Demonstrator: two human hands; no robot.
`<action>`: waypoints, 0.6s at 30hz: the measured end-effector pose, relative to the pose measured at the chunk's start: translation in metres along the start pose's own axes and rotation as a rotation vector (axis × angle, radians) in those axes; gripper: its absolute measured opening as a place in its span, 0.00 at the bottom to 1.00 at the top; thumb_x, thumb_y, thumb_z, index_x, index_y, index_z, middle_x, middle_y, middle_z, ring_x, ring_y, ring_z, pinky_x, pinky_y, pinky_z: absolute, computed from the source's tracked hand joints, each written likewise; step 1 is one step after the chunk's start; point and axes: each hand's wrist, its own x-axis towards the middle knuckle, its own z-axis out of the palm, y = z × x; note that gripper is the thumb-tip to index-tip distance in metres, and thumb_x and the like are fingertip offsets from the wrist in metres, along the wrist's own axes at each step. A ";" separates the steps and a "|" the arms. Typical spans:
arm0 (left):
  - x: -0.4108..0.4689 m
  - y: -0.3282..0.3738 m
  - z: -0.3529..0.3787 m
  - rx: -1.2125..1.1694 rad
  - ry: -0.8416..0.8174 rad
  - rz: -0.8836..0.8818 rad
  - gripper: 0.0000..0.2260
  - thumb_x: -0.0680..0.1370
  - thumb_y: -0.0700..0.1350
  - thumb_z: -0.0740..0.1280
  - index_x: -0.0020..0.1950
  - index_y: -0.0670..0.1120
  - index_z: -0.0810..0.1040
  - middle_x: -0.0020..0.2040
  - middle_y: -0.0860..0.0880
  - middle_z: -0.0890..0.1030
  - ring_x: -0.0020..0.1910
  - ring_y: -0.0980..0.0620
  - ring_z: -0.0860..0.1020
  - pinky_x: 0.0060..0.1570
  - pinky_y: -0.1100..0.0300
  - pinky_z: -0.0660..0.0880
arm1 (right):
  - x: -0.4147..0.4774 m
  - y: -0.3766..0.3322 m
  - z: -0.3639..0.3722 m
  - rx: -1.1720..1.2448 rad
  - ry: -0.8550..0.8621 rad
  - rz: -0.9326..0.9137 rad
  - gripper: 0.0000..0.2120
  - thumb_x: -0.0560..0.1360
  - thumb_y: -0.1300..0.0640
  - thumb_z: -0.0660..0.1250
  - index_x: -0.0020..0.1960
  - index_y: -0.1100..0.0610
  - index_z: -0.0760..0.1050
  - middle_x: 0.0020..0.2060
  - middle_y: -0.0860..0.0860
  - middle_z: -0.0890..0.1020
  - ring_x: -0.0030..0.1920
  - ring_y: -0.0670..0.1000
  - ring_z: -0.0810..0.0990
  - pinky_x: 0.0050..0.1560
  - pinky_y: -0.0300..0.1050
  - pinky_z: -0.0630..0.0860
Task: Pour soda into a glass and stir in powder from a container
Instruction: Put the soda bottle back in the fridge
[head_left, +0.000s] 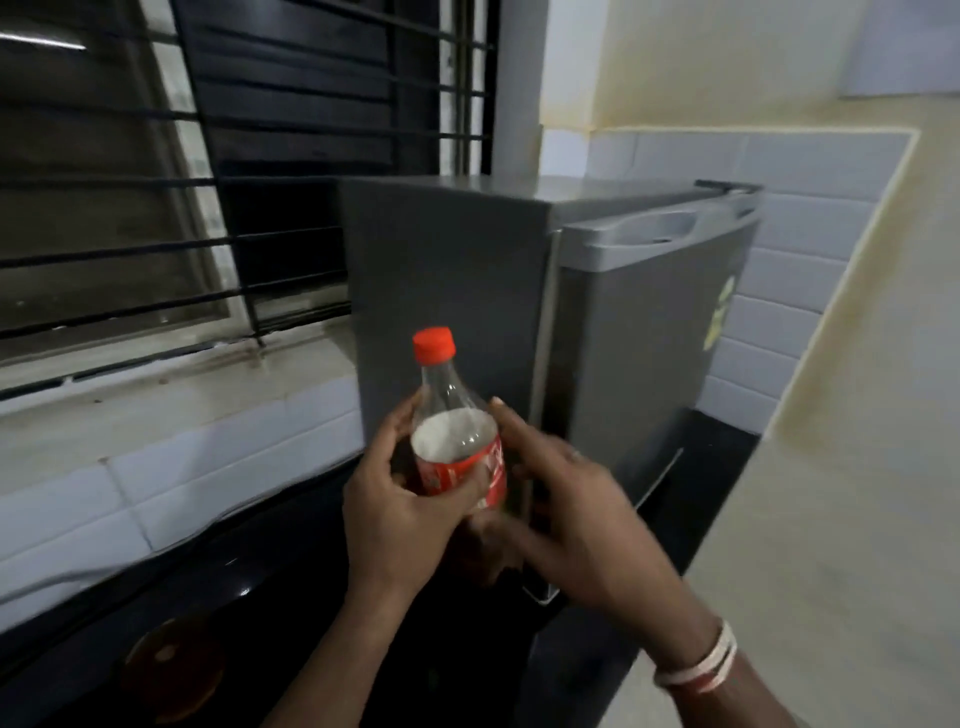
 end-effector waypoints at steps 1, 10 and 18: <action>0.006 0.008 0.005 -0.005 -0.003 0.024 0.37 0.60 0.58 0.81 0.69 0.60 0.77 0.62 0.60 0.84 0.57 0.55 0.85 0.57 0.46 0.83 | 0.003 0.001 -0.019 -0.065 0.093 -0.046 0.37 0.76 0.39 0.70 0.80 0.40 0.59 0.66 0.42 0.76 0.62 0.43 0.79 0.60 0.46 0.79; 0.042 0.040 0.031 0.017 0.001 0.104 0.41 0.60 0.63 0.79 0.73 0.62 0.74 0.68 0.60 0.80 0.65 0.57 0.80 0.61 0.46 0.81 | 0.088 0.003 -0.063 -0.120 0.490 0.154 0.41 0.75 0.36 0.69 0.79 0.32 0.47 0.82 0.56 0.48 0.81 0.64 0.52 0.73 0.63 0.65; 0.034 0.042 0.027 0.053 -0.077 0.098 0.40 0.61 0.61 0.80 0.72 0.63 0.74 0.67 0.60 0.80 0.63 0.61 0.80 0.59 0.47 0.82 | 0.099 -0.006 -0.070 -0.169 0.587 0.176 0.36 0.68 0.51 0.75 0.71 0.38 0.62 0.72 0.52 0.64 0.69 0.66 0.72 0.56 0.66 0.81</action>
